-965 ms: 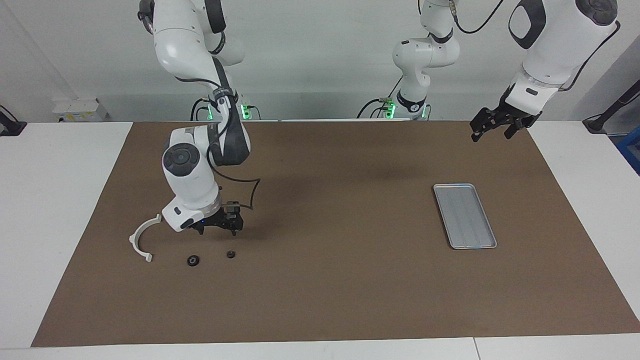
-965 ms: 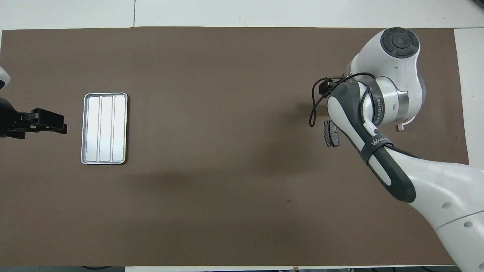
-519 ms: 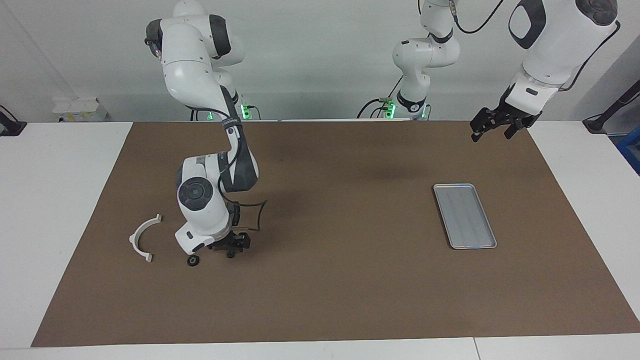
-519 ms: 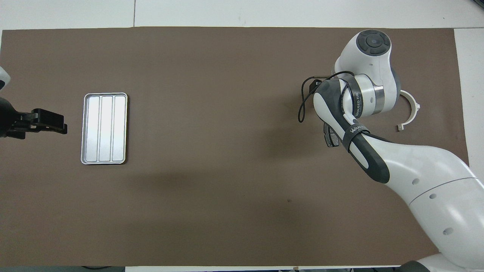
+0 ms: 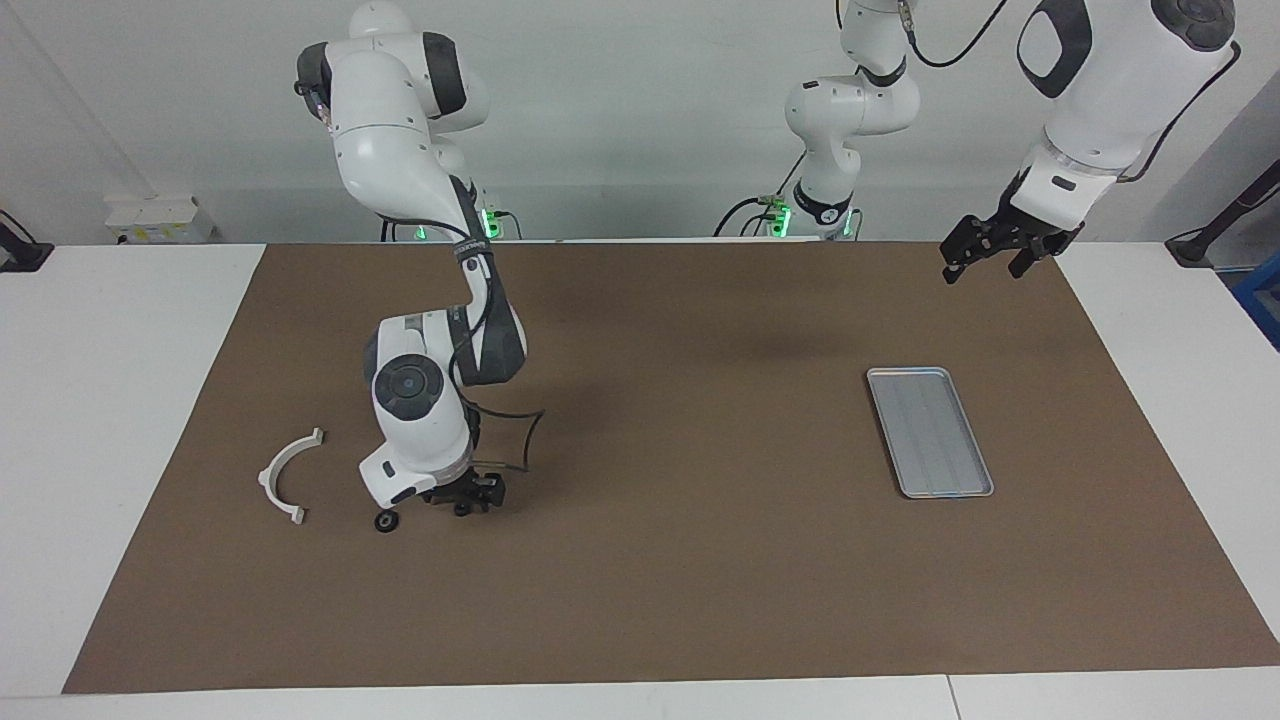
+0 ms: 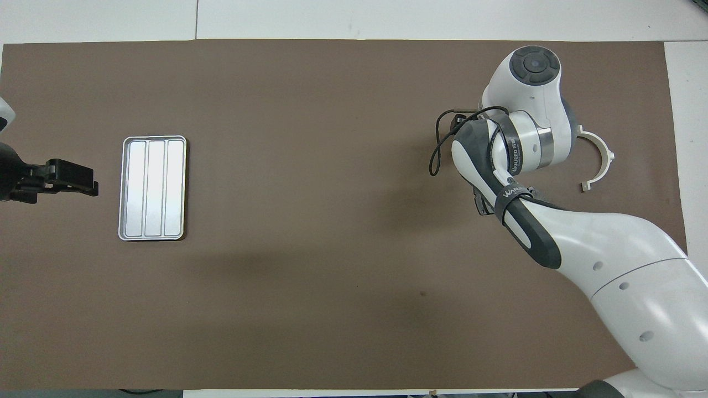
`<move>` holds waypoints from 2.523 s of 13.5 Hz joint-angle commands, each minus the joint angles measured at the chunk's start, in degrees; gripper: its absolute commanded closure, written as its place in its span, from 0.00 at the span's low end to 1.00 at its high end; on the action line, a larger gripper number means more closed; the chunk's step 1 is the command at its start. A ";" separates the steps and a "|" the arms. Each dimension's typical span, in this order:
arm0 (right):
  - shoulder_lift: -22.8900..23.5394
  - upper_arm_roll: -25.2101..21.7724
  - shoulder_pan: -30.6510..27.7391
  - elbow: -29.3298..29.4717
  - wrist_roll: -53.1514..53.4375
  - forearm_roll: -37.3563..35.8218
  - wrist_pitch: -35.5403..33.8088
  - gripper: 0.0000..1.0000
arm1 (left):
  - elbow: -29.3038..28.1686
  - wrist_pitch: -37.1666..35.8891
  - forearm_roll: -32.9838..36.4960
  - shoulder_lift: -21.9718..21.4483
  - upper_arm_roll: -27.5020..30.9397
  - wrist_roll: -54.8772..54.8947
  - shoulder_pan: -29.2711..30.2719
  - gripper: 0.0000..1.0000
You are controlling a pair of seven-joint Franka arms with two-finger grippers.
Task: Pick bearing gear from pile to tray
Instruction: 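Close the right gripper on the small black bearing and lift, then carry the bearing toward the table centre and release it there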
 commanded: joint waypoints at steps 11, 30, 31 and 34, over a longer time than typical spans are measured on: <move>0.57 0.31 -0.71 0.31 1.95 -0.17 1.92 0.79 | -0.84 0.50 -0.10 -0.87 0.42 0.11 -0.49 0.00; -11.56 6.72 7.00 20.95 16.23 4.04 -38.59 1.00 | -0.84 0.50 -0.10 -0.87 0.42 0.11 -0.49 0.00; -11.65 6.81 9.89 20.96 22.55 4.13 -37.55 1.00 | -0.84 0.50 -0.10 -0.87 0.42 0.11 -0.49 0.00; -10.86 8.13 14.74 20.44 37.07 6.15 -31.58 1.00 | -0.84 0.50 -0.10 -0.87 0.42 0.11 -0.49 0.00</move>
